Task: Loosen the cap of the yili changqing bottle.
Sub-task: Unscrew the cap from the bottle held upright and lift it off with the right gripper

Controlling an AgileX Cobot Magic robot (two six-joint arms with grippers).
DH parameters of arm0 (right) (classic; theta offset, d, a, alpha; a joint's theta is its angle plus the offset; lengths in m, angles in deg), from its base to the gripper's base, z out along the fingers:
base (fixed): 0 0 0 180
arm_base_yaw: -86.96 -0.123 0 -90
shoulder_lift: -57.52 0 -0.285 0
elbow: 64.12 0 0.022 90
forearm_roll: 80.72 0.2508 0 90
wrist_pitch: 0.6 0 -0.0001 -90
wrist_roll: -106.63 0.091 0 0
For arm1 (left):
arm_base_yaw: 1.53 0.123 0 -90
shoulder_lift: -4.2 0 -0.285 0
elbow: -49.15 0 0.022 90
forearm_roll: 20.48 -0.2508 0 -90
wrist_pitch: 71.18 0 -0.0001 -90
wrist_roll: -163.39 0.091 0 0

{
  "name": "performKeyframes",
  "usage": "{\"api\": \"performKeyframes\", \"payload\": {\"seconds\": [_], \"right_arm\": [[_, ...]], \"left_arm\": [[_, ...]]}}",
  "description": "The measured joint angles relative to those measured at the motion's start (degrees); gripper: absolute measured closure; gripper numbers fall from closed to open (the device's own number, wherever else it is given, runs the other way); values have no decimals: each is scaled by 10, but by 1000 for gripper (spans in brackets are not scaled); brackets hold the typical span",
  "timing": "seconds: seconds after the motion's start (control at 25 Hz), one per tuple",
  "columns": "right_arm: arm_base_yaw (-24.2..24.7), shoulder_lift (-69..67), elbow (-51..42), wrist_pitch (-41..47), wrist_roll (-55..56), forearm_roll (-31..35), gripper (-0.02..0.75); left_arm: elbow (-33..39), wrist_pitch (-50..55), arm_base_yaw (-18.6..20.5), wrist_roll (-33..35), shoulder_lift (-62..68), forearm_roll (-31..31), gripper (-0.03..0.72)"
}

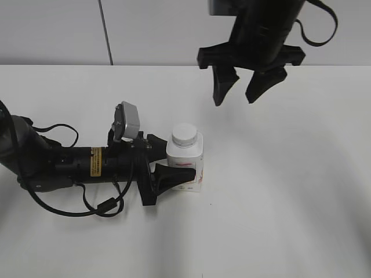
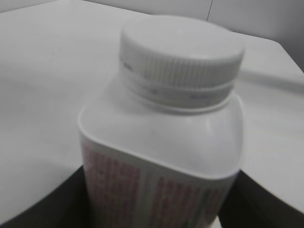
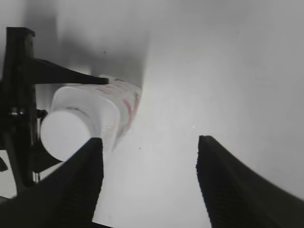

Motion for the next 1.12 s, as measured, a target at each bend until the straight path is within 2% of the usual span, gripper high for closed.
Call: {"api": "performKeyframes", "payload": {"seconds": [0.4, 0.68, 1.12], "right_arm": [[-48, -31, 26, 0, 66, 39, 247], [-51, -54, 27, 0, 72, 72, 247], [-70, -71, 53, 0, 73, 57, 247]], "left_arm": [[0, 0, 0, 0, 0, -1, 249], [0, 0, 0, 1, 0, -1, 249], [0, -1, 0, 1, 0, -2, 249]]}}
